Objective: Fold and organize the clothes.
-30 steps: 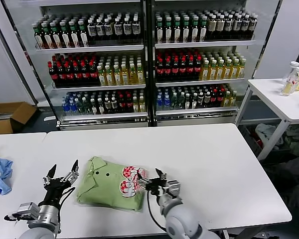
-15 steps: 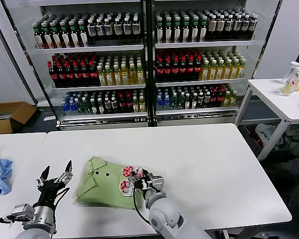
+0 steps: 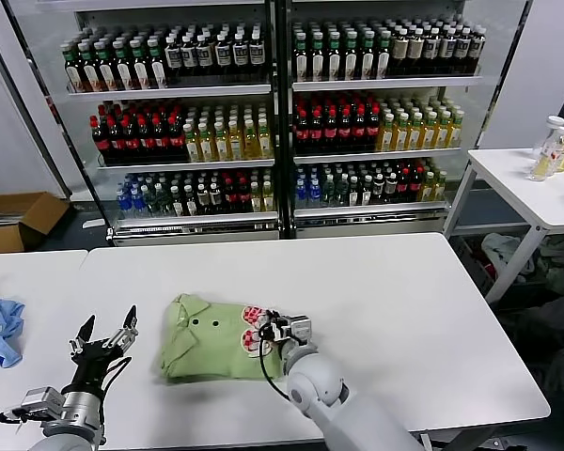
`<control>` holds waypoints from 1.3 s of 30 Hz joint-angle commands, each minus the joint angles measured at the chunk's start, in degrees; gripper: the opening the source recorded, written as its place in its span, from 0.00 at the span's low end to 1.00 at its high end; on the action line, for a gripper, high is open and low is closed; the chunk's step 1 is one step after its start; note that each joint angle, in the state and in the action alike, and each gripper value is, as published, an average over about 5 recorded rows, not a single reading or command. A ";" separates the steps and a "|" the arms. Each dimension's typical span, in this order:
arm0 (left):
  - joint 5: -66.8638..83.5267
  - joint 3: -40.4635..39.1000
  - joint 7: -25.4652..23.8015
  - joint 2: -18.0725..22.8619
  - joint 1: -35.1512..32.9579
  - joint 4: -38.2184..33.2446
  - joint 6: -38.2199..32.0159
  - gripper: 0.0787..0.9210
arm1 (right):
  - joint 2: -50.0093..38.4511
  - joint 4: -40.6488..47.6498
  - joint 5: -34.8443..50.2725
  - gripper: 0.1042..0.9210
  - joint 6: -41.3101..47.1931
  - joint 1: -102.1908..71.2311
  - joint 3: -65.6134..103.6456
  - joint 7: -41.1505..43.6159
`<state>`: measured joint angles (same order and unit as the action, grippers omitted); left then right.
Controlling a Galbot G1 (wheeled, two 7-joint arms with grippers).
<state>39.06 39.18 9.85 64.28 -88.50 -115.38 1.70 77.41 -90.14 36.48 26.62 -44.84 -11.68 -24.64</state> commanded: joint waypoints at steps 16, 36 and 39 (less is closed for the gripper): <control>-4.09 -1.34 -2.63 1.39 -2.59 -4.52 -1.12 0.88 | -12.21 4.06 -20.36 0.08 -17.22 4.57 10.10 19.86; -10.03 -4.35 -5.19 3.93 -6.71 -10.57 -1.62 0.88 | -19.48 -29.94 -13.86 0.79 -21.50 -42.21 43.01 17.46; -10.51 -4.41 -5.05 4.11 -7.56 -11.26 -1.32 0.88 | -19.35 -31.50 -14.11 0.86 -21.57 -43.91 43.97 17.45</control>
<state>30.73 35.23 5.30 67.90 -94.01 -124.06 0.22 59.93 -108.81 20.74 7.43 -69.73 18.69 -7.69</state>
